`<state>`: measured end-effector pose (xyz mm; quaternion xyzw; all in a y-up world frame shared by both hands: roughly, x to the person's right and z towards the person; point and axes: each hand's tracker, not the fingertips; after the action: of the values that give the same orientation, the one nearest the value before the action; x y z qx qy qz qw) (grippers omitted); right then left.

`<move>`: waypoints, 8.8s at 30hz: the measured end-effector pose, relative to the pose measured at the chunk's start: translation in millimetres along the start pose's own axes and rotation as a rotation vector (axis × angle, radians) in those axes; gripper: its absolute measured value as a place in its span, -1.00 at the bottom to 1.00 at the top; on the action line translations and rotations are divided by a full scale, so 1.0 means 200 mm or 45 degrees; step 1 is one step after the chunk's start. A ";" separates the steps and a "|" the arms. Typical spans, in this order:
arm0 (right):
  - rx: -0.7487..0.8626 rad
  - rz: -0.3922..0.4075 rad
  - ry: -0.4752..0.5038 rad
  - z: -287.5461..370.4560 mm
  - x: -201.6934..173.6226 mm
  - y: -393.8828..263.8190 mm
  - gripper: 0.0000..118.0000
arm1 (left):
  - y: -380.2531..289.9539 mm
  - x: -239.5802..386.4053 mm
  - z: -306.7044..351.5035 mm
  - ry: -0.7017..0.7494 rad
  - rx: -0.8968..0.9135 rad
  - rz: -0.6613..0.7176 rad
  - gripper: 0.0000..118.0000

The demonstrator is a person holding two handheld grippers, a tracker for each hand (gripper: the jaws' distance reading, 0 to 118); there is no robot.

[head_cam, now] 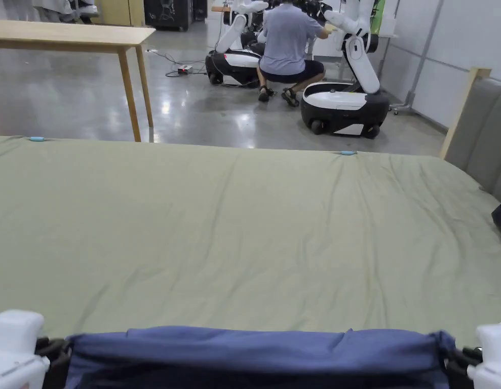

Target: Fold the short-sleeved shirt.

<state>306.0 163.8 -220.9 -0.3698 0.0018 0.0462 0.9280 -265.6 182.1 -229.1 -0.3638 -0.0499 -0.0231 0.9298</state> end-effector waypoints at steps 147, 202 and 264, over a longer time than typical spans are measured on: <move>0.447 -0.116 0.238 0.28 -0.77 0.10 -0.85 | -0.07 -0.09 -0.40 -0.499 0.183 0.942 -0.84; -0.069 -0.336 0.621 -0.44 -0.75 0.14 -0.85 | 0.04 0.38 -0.35 -0.673 -0.037 0.565 0.83; 0.695 -0.271 0.301 0.44 -0.69 0.57 -0.85 | 0.43 -0.18 0.50 0.165 0.765 0.148 -0.90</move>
<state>155.4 294.7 -230.0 -0.1080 0.0831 -0.0965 0.9859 -302.3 313.8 -218.1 -0.0728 0.0258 0.0227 0.9968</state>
